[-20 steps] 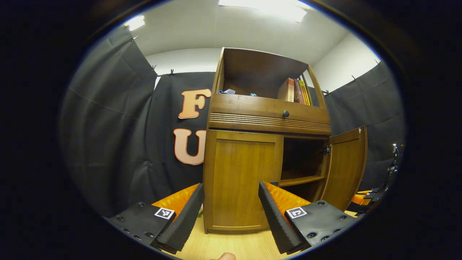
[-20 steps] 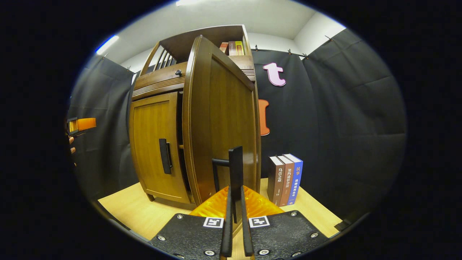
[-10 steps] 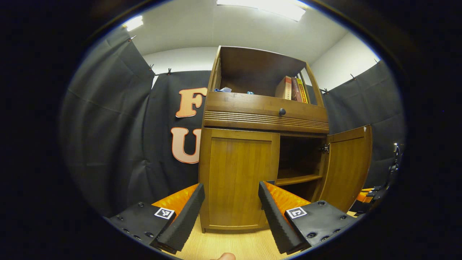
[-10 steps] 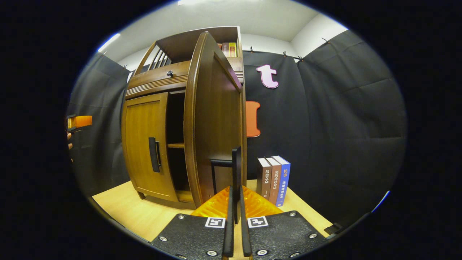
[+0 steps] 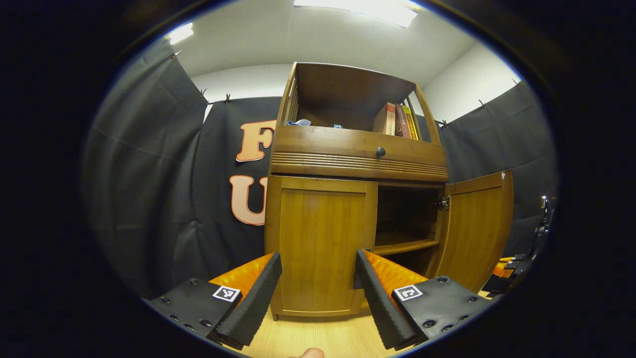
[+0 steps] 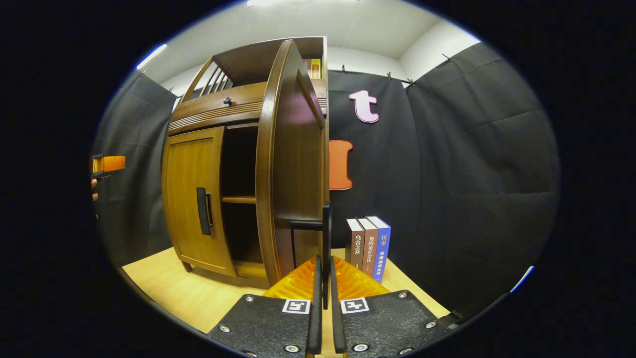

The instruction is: Open the right door of the double-door shoe cabinet with the right hand, and open the left door with the left hand.

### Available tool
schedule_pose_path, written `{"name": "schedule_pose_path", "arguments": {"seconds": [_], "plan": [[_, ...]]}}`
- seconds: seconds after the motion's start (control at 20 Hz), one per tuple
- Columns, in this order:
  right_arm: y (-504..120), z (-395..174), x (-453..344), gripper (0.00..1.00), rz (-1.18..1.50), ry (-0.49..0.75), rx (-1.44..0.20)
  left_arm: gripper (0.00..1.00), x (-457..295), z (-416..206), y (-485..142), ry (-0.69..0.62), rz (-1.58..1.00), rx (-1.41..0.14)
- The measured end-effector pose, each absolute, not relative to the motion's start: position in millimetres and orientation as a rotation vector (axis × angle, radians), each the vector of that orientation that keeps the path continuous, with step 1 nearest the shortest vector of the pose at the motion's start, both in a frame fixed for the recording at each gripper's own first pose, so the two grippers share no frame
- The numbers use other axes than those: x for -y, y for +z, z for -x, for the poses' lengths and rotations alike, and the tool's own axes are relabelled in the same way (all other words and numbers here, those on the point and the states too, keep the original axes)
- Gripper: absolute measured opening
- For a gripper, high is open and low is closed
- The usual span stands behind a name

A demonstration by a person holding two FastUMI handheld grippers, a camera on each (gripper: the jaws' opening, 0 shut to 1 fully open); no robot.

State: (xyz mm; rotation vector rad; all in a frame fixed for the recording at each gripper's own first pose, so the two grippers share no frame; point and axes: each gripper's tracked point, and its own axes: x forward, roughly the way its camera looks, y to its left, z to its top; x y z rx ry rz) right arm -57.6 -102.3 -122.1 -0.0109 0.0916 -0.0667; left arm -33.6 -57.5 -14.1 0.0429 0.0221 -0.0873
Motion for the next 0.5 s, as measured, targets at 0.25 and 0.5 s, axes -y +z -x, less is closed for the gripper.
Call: {"name": "schedule_pose_path", "arguments": {"seconds": [0.25, 0.5], "plan": [[-124, 55, 117, 0.06, 0.002, -0.079, -0.085, 0.95, 66, 30, -14, -0.091, -0.045, -0.021], [-124, 57, 128, 0.04, -0.021, -0.069, -0.084, 0.95, 76, 29, -17, -0.099, -0.057, -0.026]]}}
